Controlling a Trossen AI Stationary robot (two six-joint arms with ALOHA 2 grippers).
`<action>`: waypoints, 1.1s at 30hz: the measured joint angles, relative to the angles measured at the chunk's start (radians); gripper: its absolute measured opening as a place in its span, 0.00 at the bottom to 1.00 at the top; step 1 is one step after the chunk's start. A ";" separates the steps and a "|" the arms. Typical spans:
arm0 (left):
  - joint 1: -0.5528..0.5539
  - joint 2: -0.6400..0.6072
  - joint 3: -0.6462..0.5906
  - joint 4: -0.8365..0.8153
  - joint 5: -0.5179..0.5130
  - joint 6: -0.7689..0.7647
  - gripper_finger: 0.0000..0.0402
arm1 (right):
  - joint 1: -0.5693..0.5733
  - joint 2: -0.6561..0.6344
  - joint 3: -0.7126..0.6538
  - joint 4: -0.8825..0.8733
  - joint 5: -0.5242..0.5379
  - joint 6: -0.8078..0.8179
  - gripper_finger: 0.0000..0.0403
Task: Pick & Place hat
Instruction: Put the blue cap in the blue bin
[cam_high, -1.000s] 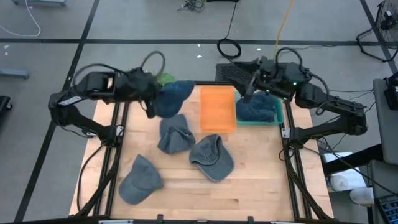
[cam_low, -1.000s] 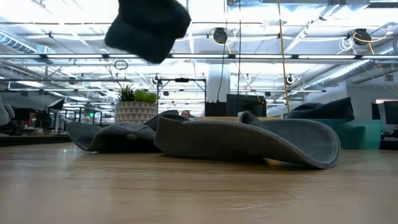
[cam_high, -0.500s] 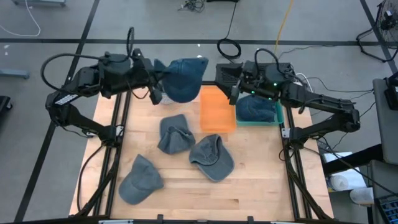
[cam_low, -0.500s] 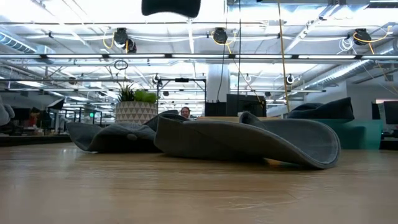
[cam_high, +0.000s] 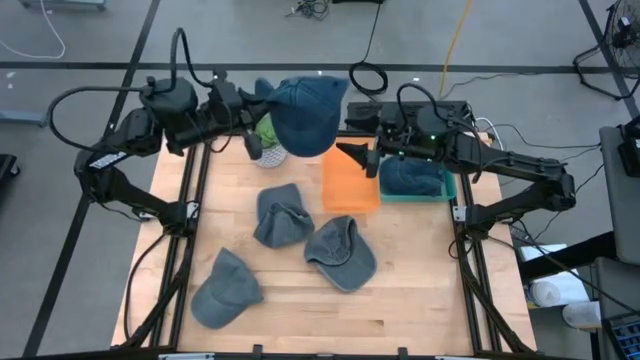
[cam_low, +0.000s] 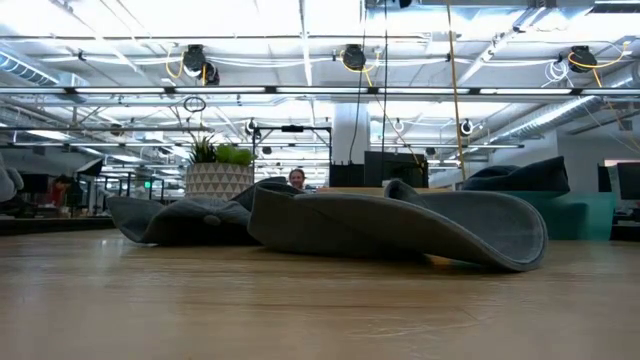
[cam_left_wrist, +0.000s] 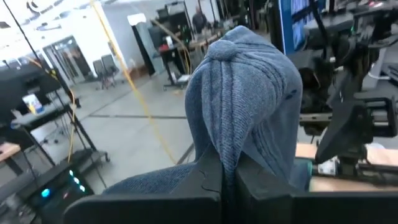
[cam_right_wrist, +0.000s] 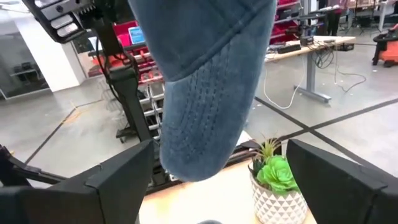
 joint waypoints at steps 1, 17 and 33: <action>-0.003 0.004 0.000 0.014 0.001 0.010 0.00 | 0.000 -0.001 0.000 0.002 0.001 -0.001 0.87; -0.047 0.094 0.001 0.137 0.017 0.038 0.00 | 0.008 0.000 0.000 0.041 -0.177 0.005 0.86; -0.047 0.101 0.000 0.142 -0.009 0.057 0.02 | 0.046 -0.006 0.000 0.135 -0.175 0.007 0.07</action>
